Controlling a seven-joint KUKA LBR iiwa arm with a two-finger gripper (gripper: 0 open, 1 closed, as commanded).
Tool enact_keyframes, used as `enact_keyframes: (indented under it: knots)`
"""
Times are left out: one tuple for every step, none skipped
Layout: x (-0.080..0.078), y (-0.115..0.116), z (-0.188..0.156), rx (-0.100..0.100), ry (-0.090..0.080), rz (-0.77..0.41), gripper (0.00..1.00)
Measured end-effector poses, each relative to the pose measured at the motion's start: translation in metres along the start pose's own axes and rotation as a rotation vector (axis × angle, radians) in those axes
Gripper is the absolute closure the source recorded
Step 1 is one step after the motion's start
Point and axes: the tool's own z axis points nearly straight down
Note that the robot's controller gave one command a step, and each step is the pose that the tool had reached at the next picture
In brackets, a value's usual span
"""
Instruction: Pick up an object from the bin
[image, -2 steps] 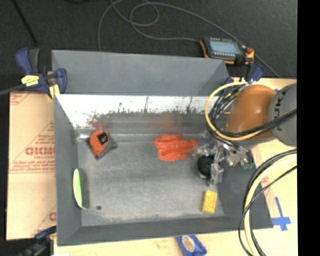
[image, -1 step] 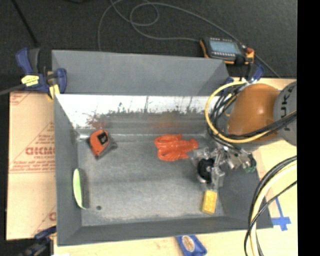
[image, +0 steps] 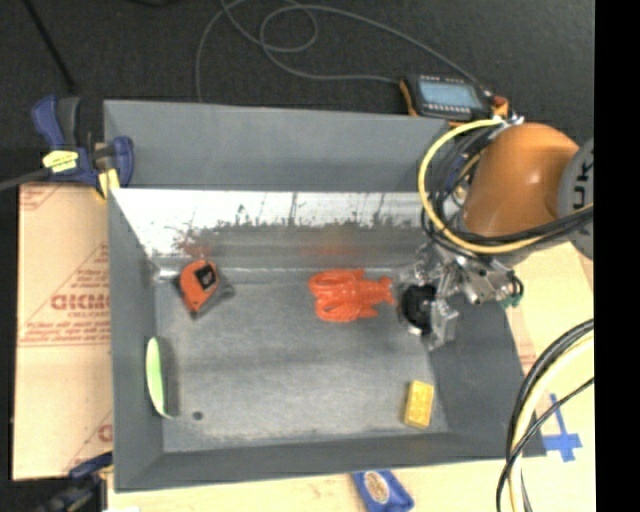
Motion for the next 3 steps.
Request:
enact_keyframes:
  knots:
    - [-0.029,-0.041,-0.003,0.003,-0.004,-0.004,1.00]
    - [-0.002,-0.005,-0.041,-0.007,0.008,0.014,1.00]
    - [0.003,0.001,-0.079,0.000,0.000,-0.021,1.00]
